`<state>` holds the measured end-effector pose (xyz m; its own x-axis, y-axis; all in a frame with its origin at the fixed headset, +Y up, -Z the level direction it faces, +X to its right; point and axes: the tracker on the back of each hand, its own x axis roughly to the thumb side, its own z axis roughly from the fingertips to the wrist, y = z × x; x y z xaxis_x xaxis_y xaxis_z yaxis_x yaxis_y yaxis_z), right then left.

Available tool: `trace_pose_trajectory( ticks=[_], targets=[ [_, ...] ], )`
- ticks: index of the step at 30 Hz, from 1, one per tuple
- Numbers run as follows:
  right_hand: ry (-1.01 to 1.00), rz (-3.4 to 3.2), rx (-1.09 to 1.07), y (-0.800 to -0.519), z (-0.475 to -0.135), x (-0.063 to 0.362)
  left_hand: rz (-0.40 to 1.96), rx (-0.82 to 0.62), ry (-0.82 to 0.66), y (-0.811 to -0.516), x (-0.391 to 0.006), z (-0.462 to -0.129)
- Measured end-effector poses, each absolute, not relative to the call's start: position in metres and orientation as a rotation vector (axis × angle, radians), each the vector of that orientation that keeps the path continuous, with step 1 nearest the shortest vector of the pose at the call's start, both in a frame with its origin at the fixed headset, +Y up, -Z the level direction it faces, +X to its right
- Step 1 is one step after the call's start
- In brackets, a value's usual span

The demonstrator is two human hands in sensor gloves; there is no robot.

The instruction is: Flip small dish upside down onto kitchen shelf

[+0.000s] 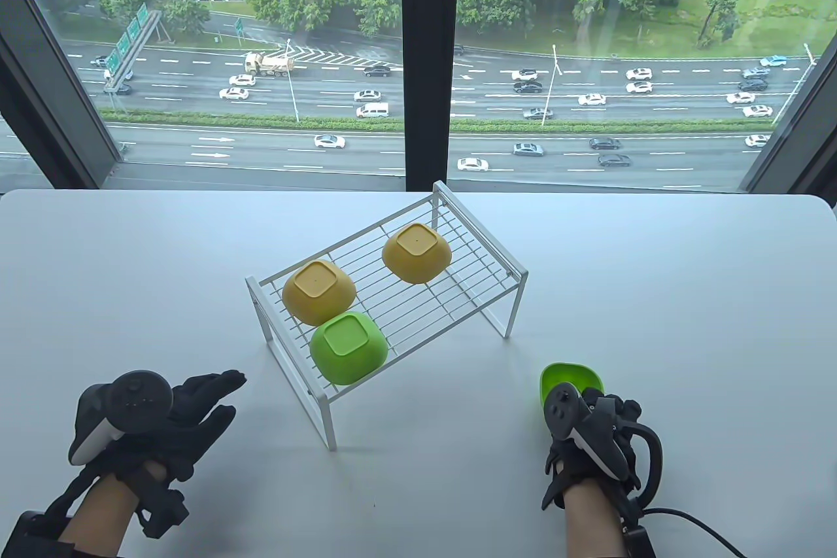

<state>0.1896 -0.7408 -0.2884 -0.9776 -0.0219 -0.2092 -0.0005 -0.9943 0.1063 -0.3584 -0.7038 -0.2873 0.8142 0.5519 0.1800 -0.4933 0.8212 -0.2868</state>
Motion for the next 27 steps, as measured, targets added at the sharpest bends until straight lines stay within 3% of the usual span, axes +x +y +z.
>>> trace_pose_trajectory(
  ticks=[6,27],
  targets=[
    [-0.061,-3.123,0.259,-0.735,-0.287,0.185,0.564,-0.231,-0.265,-0.704,-0.359,-0.287],
    [0.013,-3.193,0.172,-0.73,-0.285,0.182,0.565,-0.231,-0.265,-0.704,-0.359,-0.287]
  ],
)
